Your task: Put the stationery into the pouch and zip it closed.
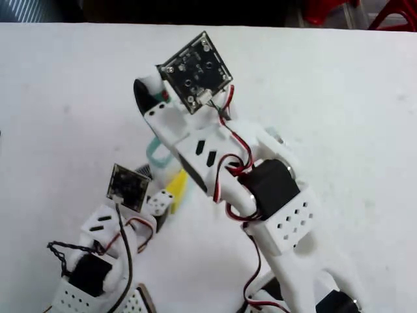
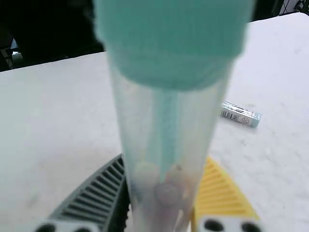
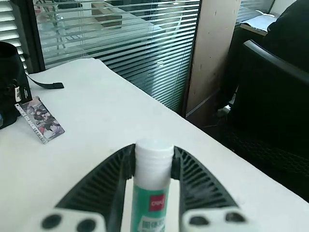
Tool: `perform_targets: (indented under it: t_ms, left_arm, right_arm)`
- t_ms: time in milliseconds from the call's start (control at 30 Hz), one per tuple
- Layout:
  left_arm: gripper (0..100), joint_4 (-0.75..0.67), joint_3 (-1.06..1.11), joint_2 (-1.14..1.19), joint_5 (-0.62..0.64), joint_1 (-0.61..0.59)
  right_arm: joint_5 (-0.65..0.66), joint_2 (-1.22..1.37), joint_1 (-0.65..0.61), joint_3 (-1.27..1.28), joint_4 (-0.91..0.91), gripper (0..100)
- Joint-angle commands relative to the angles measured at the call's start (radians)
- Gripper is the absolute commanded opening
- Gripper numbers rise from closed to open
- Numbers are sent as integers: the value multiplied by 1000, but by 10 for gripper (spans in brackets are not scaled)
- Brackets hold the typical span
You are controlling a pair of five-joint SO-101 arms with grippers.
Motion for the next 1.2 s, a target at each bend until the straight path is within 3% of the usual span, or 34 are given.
perform_targets:
  t_ms: [0, 133, 333, 633, 933, 1167]
  left_arm:
    - [196, -3, -66, -7, 12, -1]
    - [231, 2, -71, -7, 81, -8]
    - [230, -2, -71, -7, 81, -12]
    - [230, -3, -71, -7, 81, -12]
    - [227, -2, -64, -7, 80, -12]
    - [61, -3, -66, -7, -34, -1]
  right_arm:
    - [9, -2, -16, -3, -71, 17]
    - [9, 8, -62, 49, -140, 17]
    - [9, -19, -35, 199, -173, 17]
    - [9, -283, -15, 471, -185, 17]
    - [9, -429, 30, 664, -340, 17]
    - [8, -499, 24, 801, -509, 17]
